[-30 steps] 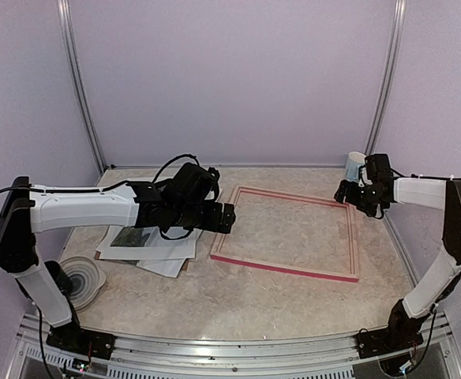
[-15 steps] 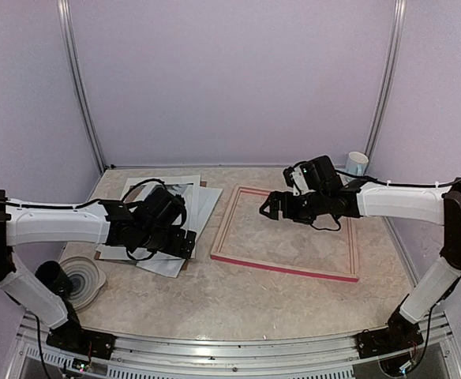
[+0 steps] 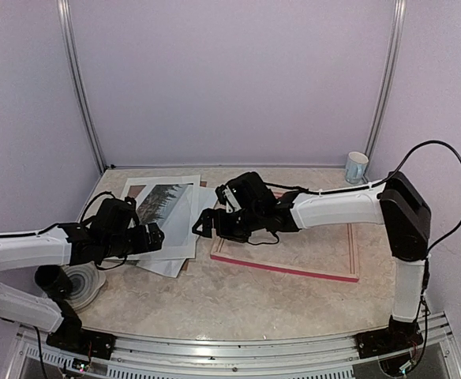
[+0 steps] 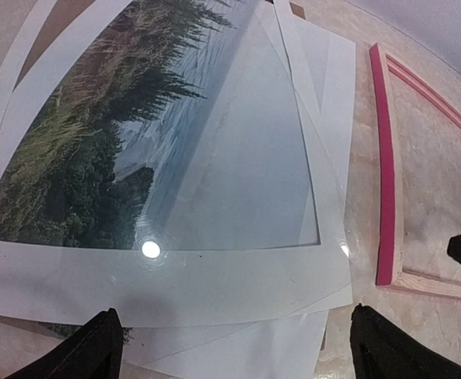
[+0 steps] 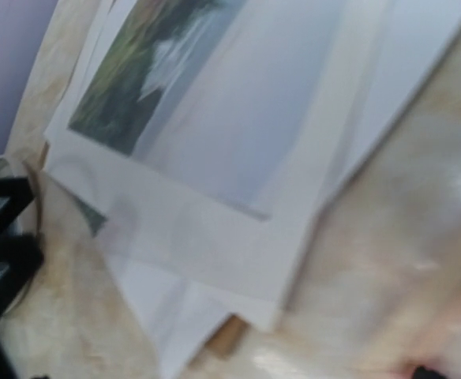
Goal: Put the photo into the frame
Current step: Pick up the glass panel from the mat board.
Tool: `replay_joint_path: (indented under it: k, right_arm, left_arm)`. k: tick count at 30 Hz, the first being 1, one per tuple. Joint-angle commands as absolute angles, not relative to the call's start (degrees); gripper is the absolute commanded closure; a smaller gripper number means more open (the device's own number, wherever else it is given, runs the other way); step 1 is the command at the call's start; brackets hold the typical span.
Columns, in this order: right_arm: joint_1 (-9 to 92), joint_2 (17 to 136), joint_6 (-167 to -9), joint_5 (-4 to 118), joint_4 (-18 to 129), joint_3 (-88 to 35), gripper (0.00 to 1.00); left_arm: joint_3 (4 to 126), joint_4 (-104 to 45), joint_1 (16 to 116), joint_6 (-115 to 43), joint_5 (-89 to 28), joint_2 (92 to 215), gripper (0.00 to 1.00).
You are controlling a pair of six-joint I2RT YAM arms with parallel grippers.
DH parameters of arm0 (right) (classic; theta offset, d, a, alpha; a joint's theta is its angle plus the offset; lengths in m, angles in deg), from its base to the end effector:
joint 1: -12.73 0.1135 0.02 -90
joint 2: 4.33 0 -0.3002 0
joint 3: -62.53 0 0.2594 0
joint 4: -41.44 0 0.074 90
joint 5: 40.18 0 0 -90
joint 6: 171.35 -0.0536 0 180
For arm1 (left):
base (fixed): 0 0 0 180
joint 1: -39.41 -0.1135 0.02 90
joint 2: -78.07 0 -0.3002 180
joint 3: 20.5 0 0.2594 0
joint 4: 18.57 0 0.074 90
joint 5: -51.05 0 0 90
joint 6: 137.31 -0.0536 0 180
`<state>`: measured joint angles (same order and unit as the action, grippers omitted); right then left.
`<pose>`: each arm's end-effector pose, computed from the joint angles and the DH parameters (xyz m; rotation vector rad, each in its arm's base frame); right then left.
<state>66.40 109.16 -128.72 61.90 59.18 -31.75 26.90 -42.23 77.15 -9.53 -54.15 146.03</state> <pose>0.2787 0.3979 0.2275 -0.2664 2.4634 1.1197 0.1987 -0.1360 0.2130 -0.1322 2.3324 -0.3570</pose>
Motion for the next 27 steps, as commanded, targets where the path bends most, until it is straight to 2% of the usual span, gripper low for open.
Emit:
replay_joint_path:
  k: [1,11,27]
  right_arm:
    - [69.52,113.47,-136.00,62.39,55.18,-35.02,0.01]
    - [72.20,121.33,-144.50,61.49,52.68,-37.94,0.01]
    - [72.75,125.30,-149.90,56.71,45.87,-39.04,0.01]
  left_arm:
    - [22.79,-34.59,73.89,-7.07,-49.52,141.94,0.01]
    - [17.35,-28.68,66.28,-7.02,-42.34,139.73,0.01]
    - [14.55,-26.45,63.30,-4.42,-42.69,141.04,0.01]
